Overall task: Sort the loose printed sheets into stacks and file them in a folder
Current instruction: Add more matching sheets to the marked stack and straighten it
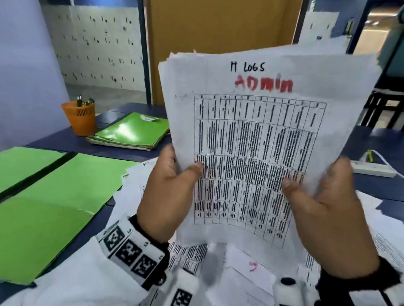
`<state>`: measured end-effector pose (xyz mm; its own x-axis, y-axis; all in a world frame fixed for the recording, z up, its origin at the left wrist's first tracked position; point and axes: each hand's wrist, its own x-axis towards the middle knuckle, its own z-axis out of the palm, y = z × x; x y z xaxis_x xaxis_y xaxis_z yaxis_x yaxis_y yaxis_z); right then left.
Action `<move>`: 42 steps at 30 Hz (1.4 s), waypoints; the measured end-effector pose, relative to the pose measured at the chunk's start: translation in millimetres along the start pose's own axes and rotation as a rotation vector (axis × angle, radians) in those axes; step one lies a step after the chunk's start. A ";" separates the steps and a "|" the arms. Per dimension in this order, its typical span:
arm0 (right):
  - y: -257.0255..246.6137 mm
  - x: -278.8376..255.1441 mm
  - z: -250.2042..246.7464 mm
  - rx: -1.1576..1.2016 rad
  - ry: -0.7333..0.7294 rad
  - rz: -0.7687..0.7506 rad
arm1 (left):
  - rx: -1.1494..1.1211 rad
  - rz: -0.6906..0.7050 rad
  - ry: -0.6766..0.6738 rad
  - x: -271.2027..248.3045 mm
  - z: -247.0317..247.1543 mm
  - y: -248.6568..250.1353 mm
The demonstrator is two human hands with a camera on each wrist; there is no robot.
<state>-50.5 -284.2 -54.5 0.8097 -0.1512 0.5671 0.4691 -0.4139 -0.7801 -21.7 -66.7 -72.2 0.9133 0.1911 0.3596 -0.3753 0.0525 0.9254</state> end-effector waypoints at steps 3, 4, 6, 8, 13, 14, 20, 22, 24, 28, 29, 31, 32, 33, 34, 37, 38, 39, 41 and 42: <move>9.4 0.7 -2.6 0.063 -0.103 0.135 | 0.053 -0.085 -0.054 -11.0 -1.6 -13.5; 13.0 2.4 -3.1 0.083 -0.094 0.172 | 0.061 -0.099 -0.061 -13.4 -1.4 -15.1; 17.3 4.4 -0.8 0.090 -0.067 0.213 | 0.027 -0.114 -0.023 -12.9 -2.3 -16.2; 20.4 6.4 2.7 0.090 -0.034 0.223 | -0.047 -0.129 0.019 -9.0 -4.1 -15.7; 32.7 6.3 11.4 0.201 0.030 0.354 | -0.046 -0.285 -0.062 -10.2 -6.5 -24.3; 34.7 5.0 14.0 0.182 0.001 0.376 | -0.050 -0.302 -0.066 -10.7 -6.7 -25.8; 18.0 6.1 13.0 0.184 -0.041 0.246 | -0.053 -0.196 -0.002 -4.5 -8.2 -23.6; 17.1 2.2 14.3 0.159 -0.072 0.225 | -0.018 -0.192 0.000 -5.5 -9.2 -22.4; 14.3 -1.9 14.8 0.136 -0.097 0.240 | 0.043 -0.158 -0.004 -5.2 -13.2 -18.6; 3.5 18.2 4.9 0.141 -0.011 0.118 | 0.116 0.050 -0.042 15.4 -19.4 10.6; 0.4 26.0 2.7 0.142 0.005 0.097 | 0.082 0.067 -0.058 22.0 -17.6 18.7; -5.8 38.4 2.4 0.147 0.010 0.076 | 0.013 0.058 -0.069 29.4 -12.2 30.2; -7.0 40.7 4.0 0.147 0.011 0.073 | -0.019 0.049 -0.074 30.2 -9.3 31.0; -7.8 42.2 6.2 0.149 0.015 0.059 | -0.042 0.039 -0.065 31.2 -7.5 29.8; -7.1 41.5 8.4 0.151 0.025 0.049 | -0.053 0.025 -0.048 31.4 -7.3 26.6; -2.5 37.5 11.9 0.192 0.103 0.040 | -0.108 -0.028 0.016 31.3 -12.9 13.2; -2.7 38.2 11.1 0.206 0.131 0.027 | -0.118 -0.047 0.017 31.3 -14.5 8.7; -3.9 40.3 9.3 0.213 0.156 -0.001 | -0.116 -0.064 0.005 29.9 -15.3 4.4; -15.5 49.4 3.1 0.216 0.195 -0.110 | -0.108 -0.079 -0.022 28.2 -15.2 -1.4; -24.3 55.0 -1.6 0.199 0.202 -0.179 | -0.117 -0.083 -0.031 27.1 -15.0 -2.4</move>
<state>-17.9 -283.9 -3.9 0.6314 -0.2749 0.7251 0.6733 -0.2696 -0.6885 1.6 -47.0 -66.4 0.9459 0.1515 0.2871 -0.3121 0.1814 0.9326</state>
